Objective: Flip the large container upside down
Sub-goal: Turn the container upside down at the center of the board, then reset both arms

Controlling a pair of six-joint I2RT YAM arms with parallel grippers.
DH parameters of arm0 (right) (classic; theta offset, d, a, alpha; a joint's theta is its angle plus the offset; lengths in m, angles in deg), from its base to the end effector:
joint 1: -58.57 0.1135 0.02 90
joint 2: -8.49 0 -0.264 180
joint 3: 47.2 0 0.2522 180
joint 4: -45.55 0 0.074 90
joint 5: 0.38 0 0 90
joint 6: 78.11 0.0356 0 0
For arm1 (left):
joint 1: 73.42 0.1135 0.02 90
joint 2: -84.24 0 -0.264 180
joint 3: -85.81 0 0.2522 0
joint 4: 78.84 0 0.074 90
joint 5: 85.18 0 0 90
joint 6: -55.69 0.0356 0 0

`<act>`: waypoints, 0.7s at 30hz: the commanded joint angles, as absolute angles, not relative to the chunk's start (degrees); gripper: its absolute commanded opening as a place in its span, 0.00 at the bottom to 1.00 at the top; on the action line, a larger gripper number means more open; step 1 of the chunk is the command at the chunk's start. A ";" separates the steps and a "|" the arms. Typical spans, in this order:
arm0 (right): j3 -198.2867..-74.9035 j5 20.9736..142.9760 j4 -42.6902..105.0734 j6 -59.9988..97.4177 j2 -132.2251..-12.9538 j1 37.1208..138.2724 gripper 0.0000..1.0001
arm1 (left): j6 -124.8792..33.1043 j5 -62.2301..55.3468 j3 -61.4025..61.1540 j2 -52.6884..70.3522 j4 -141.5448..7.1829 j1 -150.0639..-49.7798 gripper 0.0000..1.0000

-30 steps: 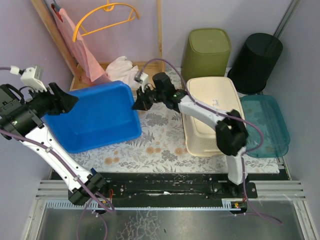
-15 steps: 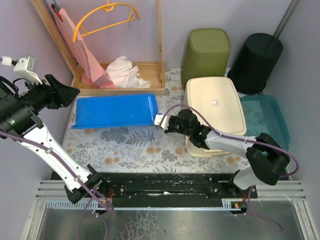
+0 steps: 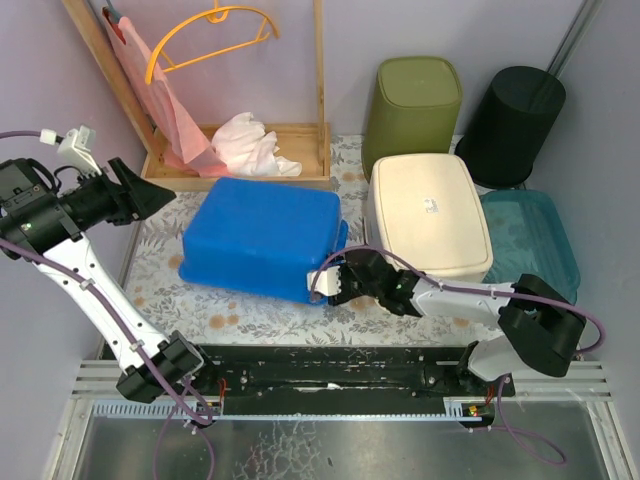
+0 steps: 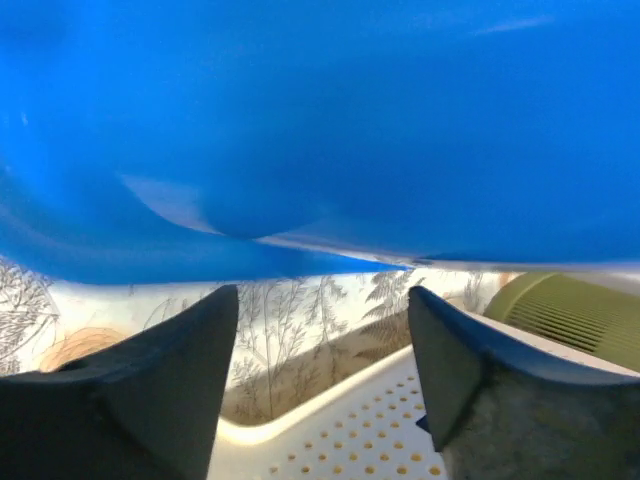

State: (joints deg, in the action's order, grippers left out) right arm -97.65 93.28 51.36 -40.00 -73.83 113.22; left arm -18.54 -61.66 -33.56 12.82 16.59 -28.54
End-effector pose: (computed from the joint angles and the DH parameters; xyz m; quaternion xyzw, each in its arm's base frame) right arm 0.1739 0.2412 0.1939 -0.6694 0.5206 -0.0143 0.5297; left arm 0.1395 0.0929 0.4860 -0.0035 0.8044 -0.2878 0.5197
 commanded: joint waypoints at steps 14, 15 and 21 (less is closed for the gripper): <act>-115.07 100.06 19.98 -23.02 -57.46 113.73 0.99 | -22.62 -43.49 -19.15 25.30 2.25 -30.39 0.97; -114.93 102.00 20.72 -22.18 -55.81 113.15 0.99 | -24.12 -41.63 -17.97 26.24 -0.05 -30.43 0.97; -127.23 89.19 1.42 -13.66 -56.50 97.28 0.99 | -35.34 -23.13 -11.56 26.12 -10.63 -30.43 0.98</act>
State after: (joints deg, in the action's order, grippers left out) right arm -117.17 95.40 12.61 -21.97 -55.67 107.17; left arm -26.14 -38.64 -15.46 28.38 1.38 -30.31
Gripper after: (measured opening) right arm 0.987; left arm 0.973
